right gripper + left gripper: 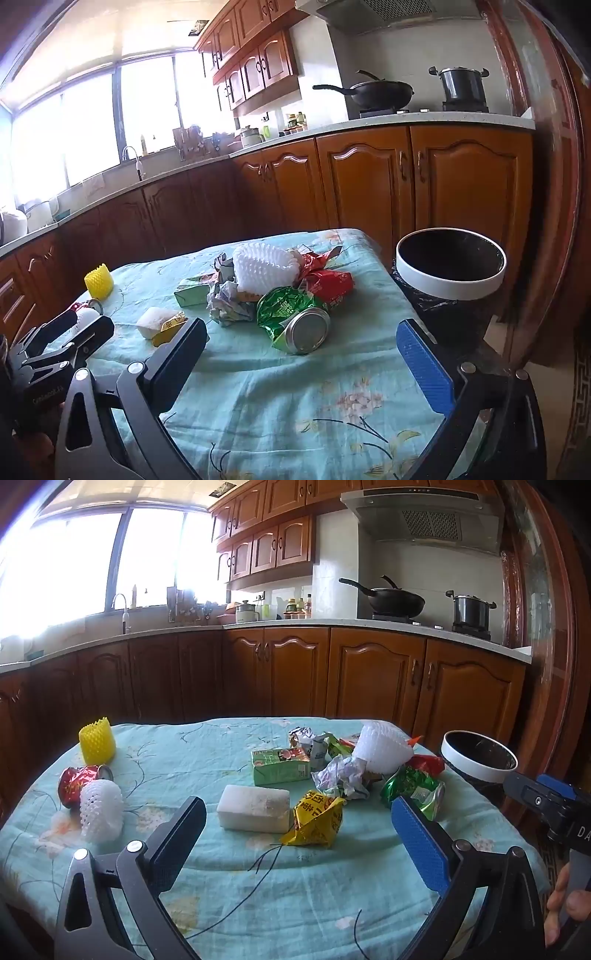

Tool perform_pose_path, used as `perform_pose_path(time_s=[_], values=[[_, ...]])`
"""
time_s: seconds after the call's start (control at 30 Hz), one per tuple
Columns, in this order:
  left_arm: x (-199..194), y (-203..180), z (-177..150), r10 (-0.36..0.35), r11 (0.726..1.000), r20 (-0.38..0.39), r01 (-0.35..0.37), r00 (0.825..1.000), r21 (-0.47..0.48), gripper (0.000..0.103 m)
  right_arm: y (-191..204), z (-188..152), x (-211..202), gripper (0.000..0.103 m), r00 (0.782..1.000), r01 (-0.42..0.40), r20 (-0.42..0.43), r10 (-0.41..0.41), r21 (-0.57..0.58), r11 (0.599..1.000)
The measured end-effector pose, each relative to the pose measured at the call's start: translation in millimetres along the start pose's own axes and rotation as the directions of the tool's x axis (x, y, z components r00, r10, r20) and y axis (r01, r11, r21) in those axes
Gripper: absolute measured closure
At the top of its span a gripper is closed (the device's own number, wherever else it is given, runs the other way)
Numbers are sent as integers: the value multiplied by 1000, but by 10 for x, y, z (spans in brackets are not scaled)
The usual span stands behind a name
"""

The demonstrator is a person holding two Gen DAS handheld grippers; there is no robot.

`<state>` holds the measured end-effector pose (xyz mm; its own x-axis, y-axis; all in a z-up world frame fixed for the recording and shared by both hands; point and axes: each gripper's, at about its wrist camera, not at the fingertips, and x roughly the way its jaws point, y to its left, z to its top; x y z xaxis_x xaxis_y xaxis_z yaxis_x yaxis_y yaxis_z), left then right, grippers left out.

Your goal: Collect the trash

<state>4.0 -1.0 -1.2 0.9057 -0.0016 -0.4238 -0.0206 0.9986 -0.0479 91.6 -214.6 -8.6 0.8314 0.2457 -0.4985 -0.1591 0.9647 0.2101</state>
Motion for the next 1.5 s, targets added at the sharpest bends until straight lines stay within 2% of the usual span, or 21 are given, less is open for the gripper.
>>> perform_pose_path(time_s=[0.27, 0.33, 1.5], values=[[14, -17, -21, 12, 1000, 37, -12, 999, 5, 2, 32, 2, -1, 0, 1000, -4, -8, 4, -6, 1000], [-81, 41, -15, 8, 1000, 45, -8, 999, -4, 2, 35, 15, 41, 0, 1000, -6, -9, 6, -6, 1000], [-79, 79, -16, 11, 1000, 35, -10, 999, -16, 2, 138, -6, -39, 0, 1000, -18, 10, 18, -10, 1000]])
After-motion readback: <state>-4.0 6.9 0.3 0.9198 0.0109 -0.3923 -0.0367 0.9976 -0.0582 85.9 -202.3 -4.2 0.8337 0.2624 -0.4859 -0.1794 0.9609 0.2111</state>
